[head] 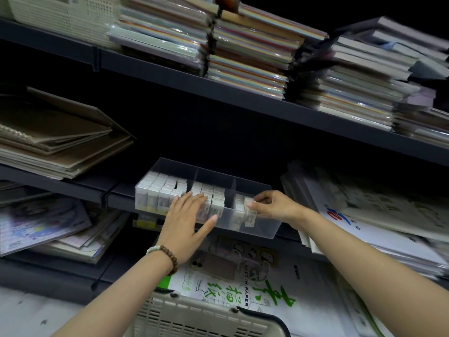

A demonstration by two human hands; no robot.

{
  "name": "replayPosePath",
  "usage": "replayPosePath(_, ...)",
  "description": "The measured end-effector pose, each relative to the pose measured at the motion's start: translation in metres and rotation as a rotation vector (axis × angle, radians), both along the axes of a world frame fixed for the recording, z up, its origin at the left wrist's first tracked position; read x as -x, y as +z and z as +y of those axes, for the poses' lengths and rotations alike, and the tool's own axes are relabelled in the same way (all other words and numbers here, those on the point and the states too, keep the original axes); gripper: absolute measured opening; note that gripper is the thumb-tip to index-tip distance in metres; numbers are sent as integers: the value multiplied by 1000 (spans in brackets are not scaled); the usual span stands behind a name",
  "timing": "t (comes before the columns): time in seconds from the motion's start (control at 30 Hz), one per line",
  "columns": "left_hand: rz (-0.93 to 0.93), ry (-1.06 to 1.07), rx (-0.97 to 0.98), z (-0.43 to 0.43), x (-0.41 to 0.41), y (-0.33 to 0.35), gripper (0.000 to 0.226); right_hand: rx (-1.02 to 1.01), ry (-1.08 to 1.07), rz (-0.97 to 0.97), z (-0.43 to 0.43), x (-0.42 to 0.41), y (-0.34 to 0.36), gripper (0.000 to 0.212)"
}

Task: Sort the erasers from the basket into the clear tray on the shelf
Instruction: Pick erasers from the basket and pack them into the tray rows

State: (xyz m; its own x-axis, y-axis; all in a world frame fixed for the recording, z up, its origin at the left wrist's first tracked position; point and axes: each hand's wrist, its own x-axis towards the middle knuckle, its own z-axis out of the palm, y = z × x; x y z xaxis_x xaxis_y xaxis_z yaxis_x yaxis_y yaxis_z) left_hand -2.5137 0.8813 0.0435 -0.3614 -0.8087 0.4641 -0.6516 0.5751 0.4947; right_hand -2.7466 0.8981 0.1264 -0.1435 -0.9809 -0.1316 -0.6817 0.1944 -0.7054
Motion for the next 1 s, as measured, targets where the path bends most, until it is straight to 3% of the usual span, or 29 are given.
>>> replayPosePath(0.17,-2,-3,0,1,-1,1,75,-100,-31,66,-10,-3,0,52)
replayPosePath(0.33,-3,-9,2,1,-2,2,74,-312,-101,-76,-16,-1,8,55)
replayPosePath(0.5,-24,-2,11,0,-1,1,66,-423,-129,-16,-25,-8,11,45)
replayPosePath(0.67,-114,0,22,0,-2,1,66,-371,-169,19,-28,-5,2,69)
replayPosePath(1.0,-123,-80,-11,5,-13,0,69,-166,-112,19,-9,-12,-4,65)
